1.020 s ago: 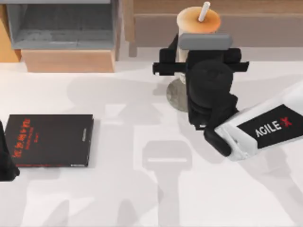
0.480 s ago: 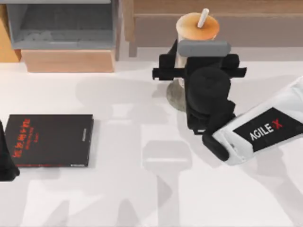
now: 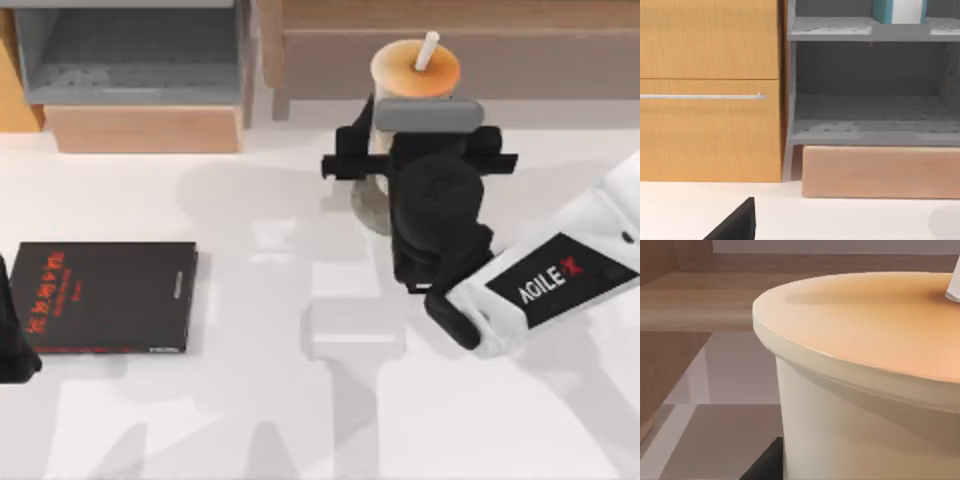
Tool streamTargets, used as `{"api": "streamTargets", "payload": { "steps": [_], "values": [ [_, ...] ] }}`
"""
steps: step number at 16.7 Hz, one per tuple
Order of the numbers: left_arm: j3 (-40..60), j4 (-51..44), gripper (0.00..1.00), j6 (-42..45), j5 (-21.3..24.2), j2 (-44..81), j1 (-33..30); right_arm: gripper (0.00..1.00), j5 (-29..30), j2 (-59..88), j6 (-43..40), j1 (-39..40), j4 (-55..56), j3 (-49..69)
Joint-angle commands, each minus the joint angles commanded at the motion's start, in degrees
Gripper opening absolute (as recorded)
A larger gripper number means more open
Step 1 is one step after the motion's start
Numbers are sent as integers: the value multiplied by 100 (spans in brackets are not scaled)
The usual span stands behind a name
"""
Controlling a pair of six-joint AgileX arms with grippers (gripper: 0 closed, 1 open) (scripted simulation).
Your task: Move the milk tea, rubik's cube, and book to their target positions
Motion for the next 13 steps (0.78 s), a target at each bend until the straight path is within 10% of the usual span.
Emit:
{"api": "streamTargets", "payload": {
  "steps": [13],
  "values": [
    [0,0,100,0,0,0,0,98,0,0,0,0,0,0]
  ]
}}
